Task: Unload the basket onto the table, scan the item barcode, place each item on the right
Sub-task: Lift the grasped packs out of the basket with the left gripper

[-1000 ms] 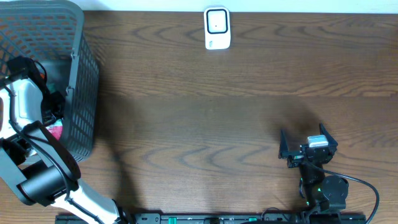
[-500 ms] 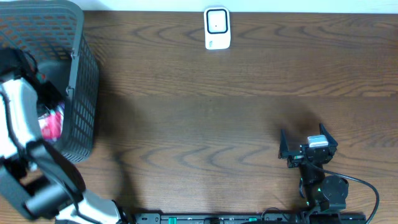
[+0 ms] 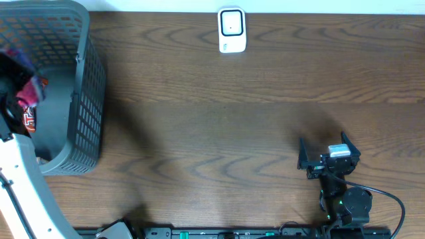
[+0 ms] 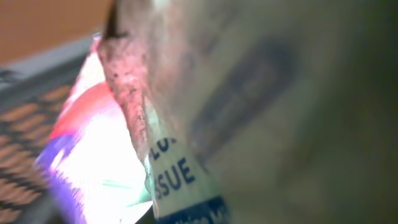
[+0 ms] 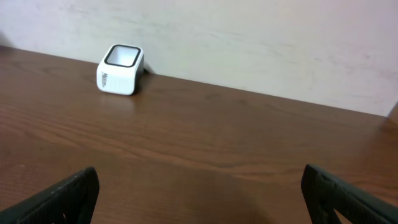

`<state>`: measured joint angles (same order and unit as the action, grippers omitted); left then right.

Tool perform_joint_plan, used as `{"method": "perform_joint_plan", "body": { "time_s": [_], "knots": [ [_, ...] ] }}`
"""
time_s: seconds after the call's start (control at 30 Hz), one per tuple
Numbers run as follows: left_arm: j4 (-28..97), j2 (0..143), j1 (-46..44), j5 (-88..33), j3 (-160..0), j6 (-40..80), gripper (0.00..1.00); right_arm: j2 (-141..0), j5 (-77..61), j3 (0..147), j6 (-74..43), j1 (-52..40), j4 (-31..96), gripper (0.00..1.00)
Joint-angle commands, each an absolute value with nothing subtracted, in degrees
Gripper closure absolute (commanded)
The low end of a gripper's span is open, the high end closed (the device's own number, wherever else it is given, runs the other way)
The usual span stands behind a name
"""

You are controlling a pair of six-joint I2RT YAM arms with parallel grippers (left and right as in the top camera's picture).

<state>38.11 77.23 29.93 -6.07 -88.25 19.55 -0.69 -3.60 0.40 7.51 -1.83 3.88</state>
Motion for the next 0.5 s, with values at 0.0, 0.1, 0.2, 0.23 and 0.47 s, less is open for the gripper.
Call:
{"method": "perform_joint_plan", "body": {
  "time_s": [0.0,0.1,0.2,0.23,0.47],
  "knots": [
    [35.4,77.8,27.5,-19.0,-88.9,23.3,0.93,-0.4,-3.5,0.4,6.7,-1.5,4.1,0.01],
    [34.5,77.8,24.2,-18.4,-88.9,22.9,0.93,-0.4,-3.5,0.4,6.7,-1.5,4.1,0.01],
    [34.3,77.8,20.8,-18.4,-88.9,21.9,0.93,-0.4,-3.5,0.4,6.7,-1.5,4.1,0.01],
    [34.3,77.8,19.8,-18.4,-88.9,21.1,0.93,-0.4,-3.5,0.4,6.7,-1.5,4.1,0.01],
    [34.6,77.8,10.6,-18.4,-88.9,15.4,0.93,-0.4,-3.5,0.4,6.7,-1.5,4.1,0.01]
  ]
}}
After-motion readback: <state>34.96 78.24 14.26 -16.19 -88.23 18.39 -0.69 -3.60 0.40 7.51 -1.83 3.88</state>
